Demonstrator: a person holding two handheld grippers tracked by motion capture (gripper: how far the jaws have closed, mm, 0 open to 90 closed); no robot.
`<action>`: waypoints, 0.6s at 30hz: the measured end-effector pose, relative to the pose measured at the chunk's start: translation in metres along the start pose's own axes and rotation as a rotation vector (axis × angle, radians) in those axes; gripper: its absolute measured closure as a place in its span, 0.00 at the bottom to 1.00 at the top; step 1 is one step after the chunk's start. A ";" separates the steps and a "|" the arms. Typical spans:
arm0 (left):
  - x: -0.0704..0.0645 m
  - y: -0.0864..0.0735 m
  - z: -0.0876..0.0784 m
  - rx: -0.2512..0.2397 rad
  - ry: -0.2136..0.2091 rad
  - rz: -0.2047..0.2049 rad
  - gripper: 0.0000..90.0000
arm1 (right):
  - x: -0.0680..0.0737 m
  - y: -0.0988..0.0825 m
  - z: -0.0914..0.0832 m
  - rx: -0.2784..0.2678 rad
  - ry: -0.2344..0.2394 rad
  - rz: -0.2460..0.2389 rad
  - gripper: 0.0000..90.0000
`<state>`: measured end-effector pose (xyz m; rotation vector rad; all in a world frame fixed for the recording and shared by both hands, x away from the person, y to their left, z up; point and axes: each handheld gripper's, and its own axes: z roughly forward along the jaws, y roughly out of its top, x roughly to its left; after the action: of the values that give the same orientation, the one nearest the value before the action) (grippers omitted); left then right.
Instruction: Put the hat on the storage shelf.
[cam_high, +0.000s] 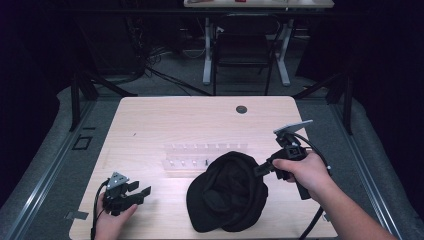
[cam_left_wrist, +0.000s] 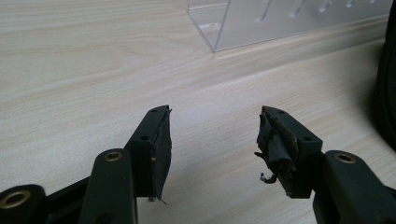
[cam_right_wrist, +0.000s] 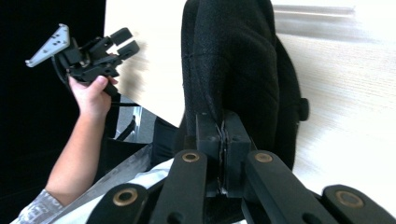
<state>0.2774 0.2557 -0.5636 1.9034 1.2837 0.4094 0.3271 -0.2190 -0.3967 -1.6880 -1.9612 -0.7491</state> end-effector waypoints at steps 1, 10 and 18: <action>0.000 0.000 0.000 0.000 0.000 0.000 0.49 | 0.002 0.000 -0.002 -0.010 0.003 -0.004 0.98; 0.000 0.001 -0.001 -0.001 0.000 0.003 0.49 | 0.008 0.000 -0.013 -0.001 0.038 -0.019 0.99; -0.001 0.001 -0.001 0.001 0.002 0.009 0.49 | 0.012 -0.001 -0.025 -0.042 0.095 -0.030 0.99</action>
<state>0.2773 0.2552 -0.5624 1.9110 1.2770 0.4153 0.3242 -0.2259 -0.3702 -1.6189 -1.9226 -0.8709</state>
